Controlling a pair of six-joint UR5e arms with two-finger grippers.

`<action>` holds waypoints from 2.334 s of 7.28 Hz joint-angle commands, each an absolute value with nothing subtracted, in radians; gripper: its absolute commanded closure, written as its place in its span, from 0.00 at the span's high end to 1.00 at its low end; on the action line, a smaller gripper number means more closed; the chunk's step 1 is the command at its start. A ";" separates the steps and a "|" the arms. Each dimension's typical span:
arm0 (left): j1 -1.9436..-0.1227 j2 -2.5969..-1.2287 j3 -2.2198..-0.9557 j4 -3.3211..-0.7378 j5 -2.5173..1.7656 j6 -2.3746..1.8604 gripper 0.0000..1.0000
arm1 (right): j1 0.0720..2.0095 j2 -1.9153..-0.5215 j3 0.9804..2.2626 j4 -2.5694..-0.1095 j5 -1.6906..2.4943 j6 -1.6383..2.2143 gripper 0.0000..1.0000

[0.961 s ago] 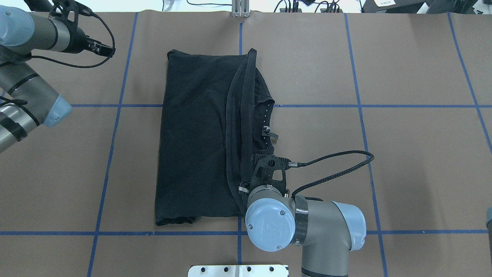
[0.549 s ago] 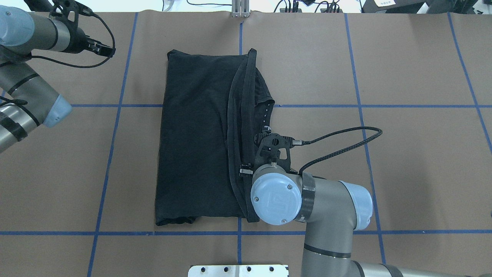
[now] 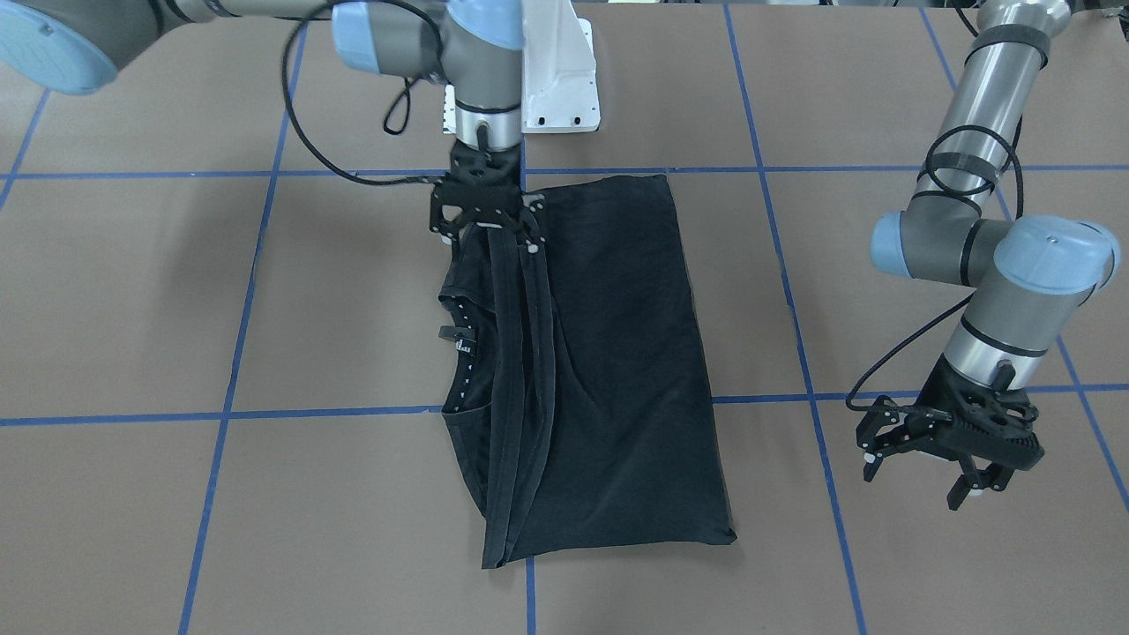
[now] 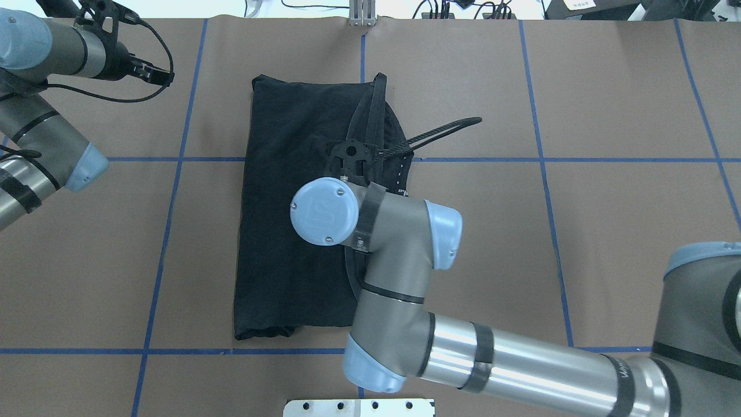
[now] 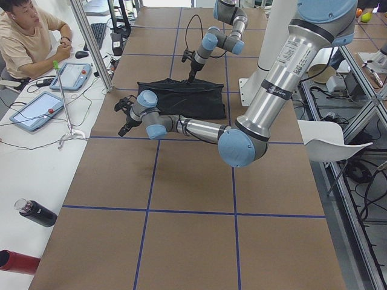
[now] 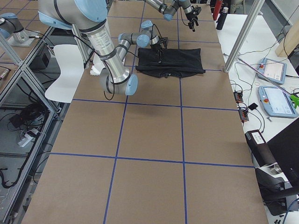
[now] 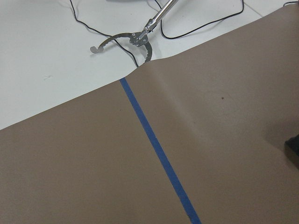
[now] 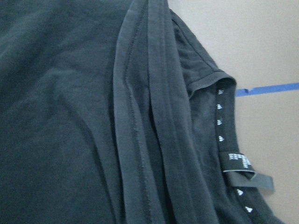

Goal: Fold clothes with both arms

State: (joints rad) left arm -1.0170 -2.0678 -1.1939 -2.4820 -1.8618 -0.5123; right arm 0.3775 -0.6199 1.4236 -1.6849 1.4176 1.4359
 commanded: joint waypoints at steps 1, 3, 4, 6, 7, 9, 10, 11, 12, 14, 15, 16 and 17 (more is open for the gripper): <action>-1.017 -2.068 -1.193 -2.482 -1.861 -0.512 1.00 | 0.380 -0.444 1.198 -1.797 1.486 1.361 1.00; -1.017 -2.068 -1.193 -2.482 -1.861 -0.512 1.00 | 0.353 -0.436 1.197 -1.911 1.503 1.298 1.00; -1.017 -2.068 -1.193 -2.482 -1.862 -0.512 1.00 | 0.335 -0.440 1.195 -1.946 1.503 1.296 1.00; -1.015 -2.068 -1.192 -2.482 -1.862 -0.512 1.00 | 0.310 -0.439 1.195 -1.983 1.503 1.290 1.00; -1.017 -2.068 -1.192 -2.482 -1.861 -0.512 1.00 | 0.310 -0.439 1.195 -2.006 1.502 1.279 1.00; -1.015 -2.068 -1.192 -2.482 -1.862 -0.512 1.00 | 0.310 -0.448 1.198 -2.052 1.496 1.246 1.00; -1.015 -2.068 -1.192 -2.482 -1.861 -0.512 1.00 | 0.310 -0.456 1.200 -2.065 1.494 1.243 1.00; -1.015 -2.068 -1.190 -2.482 -1.861 -0.512 1.00 | 0.310 -0.472 1.203 -2.081 1.490 1.232 1.00; -1.011 -2.068 -1.189 -2.482 -1.861 -0.512 1.00 | 0.316 -0.492 1.222 -2.104 1.476 1.188 1.00; -1.009 -2.069 -1.189 -2.482 -1.861 -0.512 1.00 | 0.351 -0.593 1.412 -2.193 1.474 1.128 1.00; -1.009 -2.069 -1.190 -2.482 -1.861 -0.514 1.00 | 0.357 -0.697 1.533 -2.225 1.470 1.121 1.00; -1.009 -2.069 -1.192 -2.482 -1.862 -0.514 1.00 | 0.357 -0.813 1.637 -2.224 1.453 1.121 1.00; -1.009 -2.069 -1.192 -2.482 -1.861 -0.515 1.00 | 0.356 -0.862 1.685 -2.226 1.448 1.123 1.00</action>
State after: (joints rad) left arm -1.0094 -2.0693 -1.1911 -2.4820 -1.8614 -0.5141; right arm 0.3554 -0.7734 1.5968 -2.2191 1.4577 1.1241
